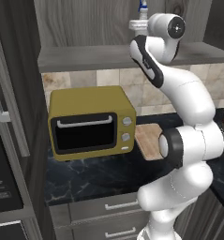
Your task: Grab the spray bottle from the cabinet, then place it next to the cutting board for sanitizing. Then grab the dish brush from the countertop next to the sink and place it next to the cutting board.
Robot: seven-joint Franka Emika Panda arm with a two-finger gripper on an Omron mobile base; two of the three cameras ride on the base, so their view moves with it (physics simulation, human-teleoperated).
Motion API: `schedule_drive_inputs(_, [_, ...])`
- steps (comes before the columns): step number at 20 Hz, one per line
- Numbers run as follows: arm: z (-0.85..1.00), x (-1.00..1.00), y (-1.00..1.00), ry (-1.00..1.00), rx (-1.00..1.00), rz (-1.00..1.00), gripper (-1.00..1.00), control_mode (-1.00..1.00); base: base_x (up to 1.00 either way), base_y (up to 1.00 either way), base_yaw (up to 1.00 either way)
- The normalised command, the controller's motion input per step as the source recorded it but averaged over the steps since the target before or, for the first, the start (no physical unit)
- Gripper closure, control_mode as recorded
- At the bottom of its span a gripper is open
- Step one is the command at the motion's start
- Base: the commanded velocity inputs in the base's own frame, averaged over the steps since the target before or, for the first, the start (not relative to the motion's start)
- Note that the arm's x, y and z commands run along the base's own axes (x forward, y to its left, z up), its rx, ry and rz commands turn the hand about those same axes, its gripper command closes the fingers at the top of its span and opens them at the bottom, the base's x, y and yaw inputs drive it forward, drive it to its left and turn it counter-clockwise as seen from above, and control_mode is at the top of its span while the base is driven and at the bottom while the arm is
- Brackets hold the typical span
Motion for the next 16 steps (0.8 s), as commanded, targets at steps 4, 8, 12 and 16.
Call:
schedule_drive_inputs(4, [-0.13,0.18,-0.02,0.03,0.00,0.00,-1.00,-1.00,0.00,0.00,0.00])
schedule_drive_inputs(8, [-0.07,0.26,-0.01,0.02,0.00,0.00,-1.00,-1.00,0.00,0.00,0.00])
schedule_drive_inputs(12, [-0.07,0.11,-0.04,0.01,0.00,0.01,-1.00,-1.00,0.00,0.00,0.00])
schedule_drive_inputs(16, [-0.18,0.00,-0.03,0.02,0.00,0.03,-1.00,-1.00,0.00,0.00,0.00])
